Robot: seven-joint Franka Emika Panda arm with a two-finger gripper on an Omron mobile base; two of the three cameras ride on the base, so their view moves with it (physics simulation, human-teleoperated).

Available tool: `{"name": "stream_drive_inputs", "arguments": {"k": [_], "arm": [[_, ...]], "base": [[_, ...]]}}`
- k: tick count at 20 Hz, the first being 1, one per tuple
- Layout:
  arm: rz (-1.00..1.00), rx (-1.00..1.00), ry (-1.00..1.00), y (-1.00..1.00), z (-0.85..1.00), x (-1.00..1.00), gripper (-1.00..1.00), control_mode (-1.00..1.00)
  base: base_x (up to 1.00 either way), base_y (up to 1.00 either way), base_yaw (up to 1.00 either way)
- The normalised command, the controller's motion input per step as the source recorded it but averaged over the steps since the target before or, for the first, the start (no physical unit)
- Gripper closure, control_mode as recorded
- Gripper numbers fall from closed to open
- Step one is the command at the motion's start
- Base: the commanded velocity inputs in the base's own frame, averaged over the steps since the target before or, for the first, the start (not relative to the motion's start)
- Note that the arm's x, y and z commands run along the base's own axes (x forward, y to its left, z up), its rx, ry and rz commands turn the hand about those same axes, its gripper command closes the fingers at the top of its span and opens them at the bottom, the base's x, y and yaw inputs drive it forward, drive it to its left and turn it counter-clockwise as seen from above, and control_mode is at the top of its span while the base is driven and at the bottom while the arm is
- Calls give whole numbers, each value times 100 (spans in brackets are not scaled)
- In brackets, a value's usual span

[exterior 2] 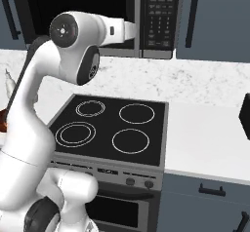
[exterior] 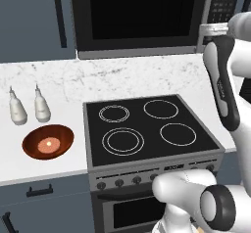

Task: Open the microwave, place the bowl with waffle inside the microwave, then close the microwave door and turn it on.

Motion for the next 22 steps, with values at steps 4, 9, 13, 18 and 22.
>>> {"name": "stream_drive_inputs", "arguments": {"k": [4,9,13,18,22], "arm": [[-1,0,5,-30,11,53,-100,-100],[0,0,0,-10,-5,77,-100,-100],[0,0,6,0,0,85,-100,-100],[0,1,7,-14,0,74,-100,-100],[0,1,10,-36,2,43,-100,-100]], "base": [[0,0,0],[0,0,0],[0,0,0],[0,0,0],[0,0,0]]}}
